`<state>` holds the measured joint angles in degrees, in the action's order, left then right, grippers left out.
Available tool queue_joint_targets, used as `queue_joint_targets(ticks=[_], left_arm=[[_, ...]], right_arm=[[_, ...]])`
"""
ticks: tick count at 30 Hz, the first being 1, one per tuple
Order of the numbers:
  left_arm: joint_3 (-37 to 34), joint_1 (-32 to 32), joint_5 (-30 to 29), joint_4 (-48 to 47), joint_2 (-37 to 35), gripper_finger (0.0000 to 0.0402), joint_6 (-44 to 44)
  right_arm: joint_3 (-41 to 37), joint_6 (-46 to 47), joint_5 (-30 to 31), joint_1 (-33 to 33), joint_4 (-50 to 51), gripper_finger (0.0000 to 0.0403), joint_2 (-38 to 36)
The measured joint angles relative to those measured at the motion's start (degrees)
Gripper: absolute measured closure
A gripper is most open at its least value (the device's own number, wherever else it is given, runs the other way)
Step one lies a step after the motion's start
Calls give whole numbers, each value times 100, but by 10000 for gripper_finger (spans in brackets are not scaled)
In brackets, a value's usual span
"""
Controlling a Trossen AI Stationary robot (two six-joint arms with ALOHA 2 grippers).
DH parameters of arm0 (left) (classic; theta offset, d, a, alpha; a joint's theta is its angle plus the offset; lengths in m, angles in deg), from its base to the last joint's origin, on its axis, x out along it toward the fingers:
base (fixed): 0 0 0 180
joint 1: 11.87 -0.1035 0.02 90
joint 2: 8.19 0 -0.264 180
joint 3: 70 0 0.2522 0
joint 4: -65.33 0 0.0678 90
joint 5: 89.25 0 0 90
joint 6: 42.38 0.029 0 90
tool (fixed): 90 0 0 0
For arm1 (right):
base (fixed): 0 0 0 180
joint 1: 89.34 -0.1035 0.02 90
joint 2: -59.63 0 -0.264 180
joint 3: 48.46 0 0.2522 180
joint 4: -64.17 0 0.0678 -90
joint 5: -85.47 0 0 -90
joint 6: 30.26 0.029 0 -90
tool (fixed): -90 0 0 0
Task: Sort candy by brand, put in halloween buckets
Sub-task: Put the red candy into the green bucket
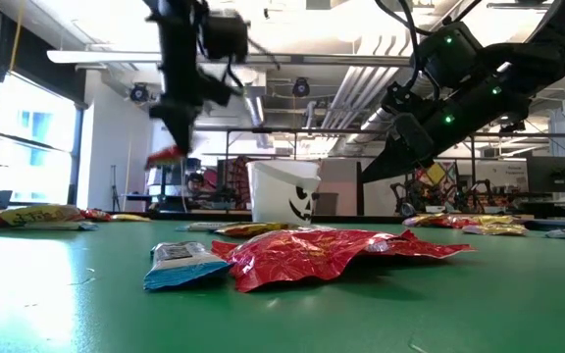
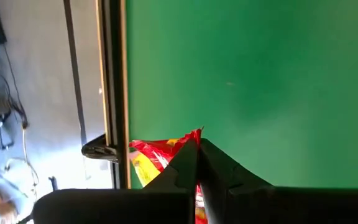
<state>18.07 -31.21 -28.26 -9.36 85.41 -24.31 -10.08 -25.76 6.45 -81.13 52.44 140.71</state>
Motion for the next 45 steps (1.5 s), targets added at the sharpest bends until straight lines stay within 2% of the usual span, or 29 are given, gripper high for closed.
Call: queue_joint_targets(ticks=[4, 9, 15, 23, 29, 35, 40, 45], left_arm=[[0, 683, 253, -642, -446, 401, -568], [0, 1861, 681, -1368, -865, 401, -1248], [0, 3271, 1666, -2070, -1070, 401, -2569], [0, 5069, 3328, -2251, -1080, 401, -4537], [0, 6161, 3982, -1904, -1080, 401, -6408], [2, 6738, 3851, -878, -979, 401, -7356], [2, 6907, 3733, -648, -610, 401, -7459], [-44, 6901, 3885, -621, -265, 401, -7379]], right_arm=[[0, -1, 0, 0, 0, 402, 0], [0, -2, 0, 0, -7, 402, 0], [0, -9, 0, 0, -47, 402, 0], [0, -46, 0, 0, -46, 402, 0], [0, -46, 0, 0, -55, 402, 0], [0, -66, 2, 0, -117, 402, 0], [0, -68, 1, -2, -173, 402, 0], [0, -69, 2, 0, -175, 402, 0]])
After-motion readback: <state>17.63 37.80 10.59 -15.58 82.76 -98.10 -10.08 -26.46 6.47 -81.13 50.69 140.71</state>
